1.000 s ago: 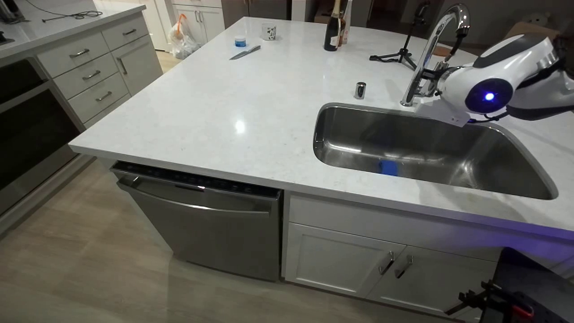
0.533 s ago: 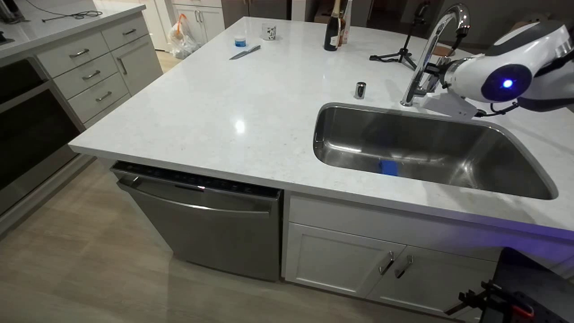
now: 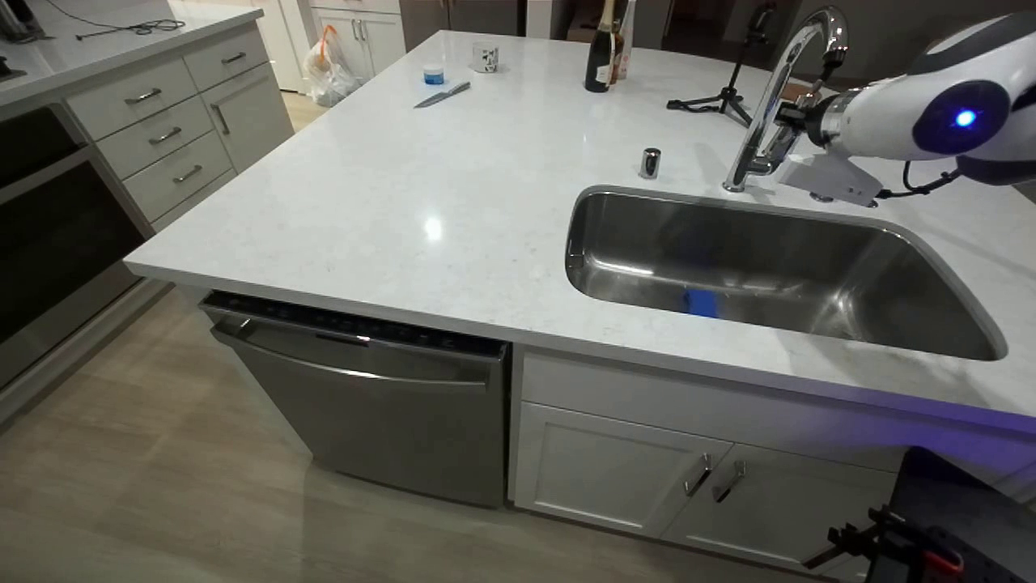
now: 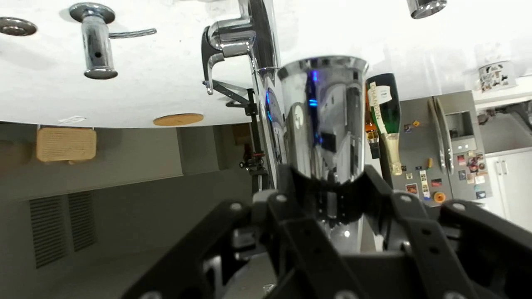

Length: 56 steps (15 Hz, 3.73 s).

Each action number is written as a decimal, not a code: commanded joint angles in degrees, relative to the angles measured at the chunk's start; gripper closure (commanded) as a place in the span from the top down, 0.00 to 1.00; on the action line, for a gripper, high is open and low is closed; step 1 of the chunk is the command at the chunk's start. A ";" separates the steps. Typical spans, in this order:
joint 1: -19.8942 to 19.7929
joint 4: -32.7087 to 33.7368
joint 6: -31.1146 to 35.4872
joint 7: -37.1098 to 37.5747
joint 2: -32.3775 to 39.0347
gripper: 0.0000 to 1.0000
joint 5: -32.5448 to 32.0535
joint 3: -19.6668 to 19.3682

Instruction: Pull the tap back into the other part of it

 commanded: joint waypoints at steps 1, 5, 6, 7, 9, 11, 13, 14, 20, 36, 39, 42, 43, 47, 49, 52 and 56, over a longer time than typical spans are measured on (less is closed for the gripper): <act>-0.67 0.57 4.97 -7.73 -1.41 0.17 4.94 -1.07; -0.79 -0.03 6.39 -18.12 -2.11 0.17 12.99 -1.63; -0.71 -0.07 6.15 -20.19 -2.31 0.17 14.68 -1.63; -0.69 -0.12 6.00 -22.31 -2.45 0.17 16.49 -1.59; -0.65 -0.11 5.58 -25.95 -2.62 0.17 19.72 -1.42; -0.70 -0.06 5.60 -29.14 -2.74 0.17 22.90 -1.30; -0.72 -0.20 5.65 -32.01 -2.99 0.17 25.93 -1.18; -0.71 -0.25 5.54 -33.03 -3.15 0.17 27.19 -1.13; -0.66 -0.70 5.43 -37.96 -4.84 0.17 32.88 -0.95; -4.70 -3.06 11.85 -53.93 -4.35 0.17 59.79 -0.45; -5.75 -4.86 13.33 -62.80 -4.45 0.17 70.83 1.03; -7.06 -6.04 13.16 -72.78 -5.20 0.17 82.56 3.95; -7.41 -5.94 12.59 -75.38 -5.53 0.17 85.42 4.74; -8.63 -5.13 10.80 -83.62 -6.40 0.17 93.47 6.90; -8.87 -4.80 10.23 -86.18 -6.71 0.17 95.57 7.11; -9.13 -4.57 9.53 -89.49 -7.39 0.17 97.62 7.14; -9.03 -4.30 8.81 -92.72 -7.62 0.17 99.49 7.15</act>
